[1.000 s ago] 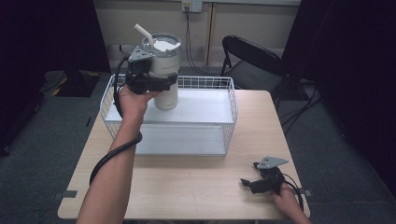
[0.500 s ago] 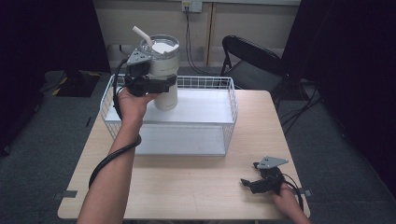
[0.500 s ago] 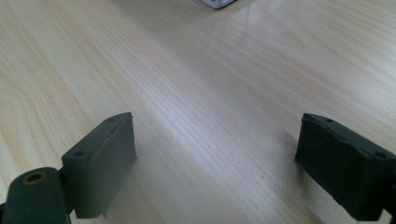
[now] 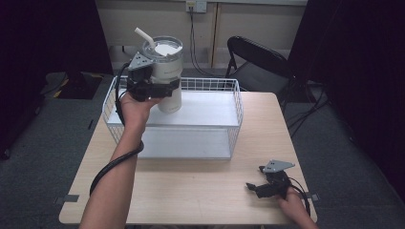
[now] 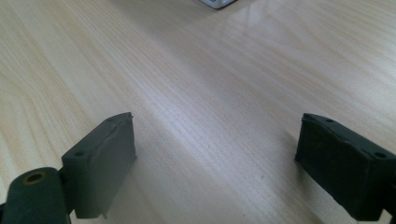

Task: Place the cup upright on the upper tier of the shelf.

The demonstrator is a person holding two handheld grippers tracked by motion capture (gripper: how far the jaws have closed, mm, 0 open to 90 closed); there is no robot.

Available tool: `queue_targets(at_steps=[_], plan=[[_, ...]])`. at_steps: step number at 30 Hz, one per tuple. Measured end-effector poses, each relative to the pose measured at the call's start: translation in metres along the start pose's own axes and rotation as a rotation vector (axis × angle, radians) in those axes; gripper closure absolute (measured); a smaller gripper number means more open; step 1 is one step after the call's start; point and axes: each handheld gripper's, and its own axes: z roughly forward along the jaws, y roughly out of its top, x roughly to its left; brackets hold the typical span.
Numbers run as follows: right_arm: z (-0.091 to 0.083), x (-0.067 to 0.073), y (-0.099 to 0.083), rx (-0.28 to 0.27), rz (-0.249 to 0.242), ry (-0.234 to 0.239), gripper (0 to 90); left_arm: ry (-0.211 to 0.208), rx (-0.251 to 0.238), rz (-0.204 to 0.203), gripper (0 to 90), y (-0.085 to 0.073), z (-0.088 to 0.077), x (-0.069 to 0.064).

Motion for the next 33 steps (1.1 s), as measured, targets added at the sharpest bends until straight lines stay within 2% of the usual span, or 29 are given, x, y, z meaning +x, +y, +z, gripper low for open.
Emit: queue_targets(at_steps=[4,6,7,9,10,11,14,16,20,25,29,33], plan=[[0.000,0.000,0.000,0.000,-0.002,0.000,11.1,-0.002,0.024,-0.007,9.0,-0.002,0.001,0.001],[0.000,0.000,0.000,0.001,-0.001,0.000,11.1,-0.006,0.056,-0.029,8.7,-0.006,0.002,0.001],[0.000,0.000,0.000,0.000,-0.001,0.000,11.1,-0.005,0.047,-0.034,8.9,-0.008,0.001,0.001],[0.000,0.000,0.000,-0.002,-0.001,0.000,11.1,0.004,0.051,-0.006,9.5,-0.009,0.000,0.000],[0.000,0.000,0.000,-0.002,0.000,0.000,11.1,0.004,0.051,-0.006,9.7,-0.009,0.000,0.000],[0.000,0.000,0.000,-0.001,-0.001,0.000,11.1,-0.007,0.054,-0.024,9.8,-0.012,-0.001,0.001],[0.000,0.000,0.000,-0.001,-0.001,0.002,10.8,-0.006,0.059,-0.023,10.2,-0.013,-0.002,0.000],[0.000,0.000,0.000,0.000,-0.001,0.004,10.7,0.002,0.088,-0.009,10.4,-0.016,-0.005,-0.001],[0.000,0.000,0.000,0.000,-0.001,0.003,10.5,-0.016,0.090,-0.020,12.7,-0.023,-0.010,0.002],[0.001,-0.001,0.001,0.001,-0.008,0.012,10.0,-0.015,0.103,0.000,15.4,-0.027,-0.018,0.001],[0.001,-0.001,0.000,0.001,-0.008,0.012,10.0,-0.020,0.109,-0.004,15.5,-0.030,-0.022,0.001],[0.001,-0.001,0.001,0.001,-0.008,0.012,10.0,-0.025,0.114,0.009,15.5,-0.034,-0.034,-0.002]])
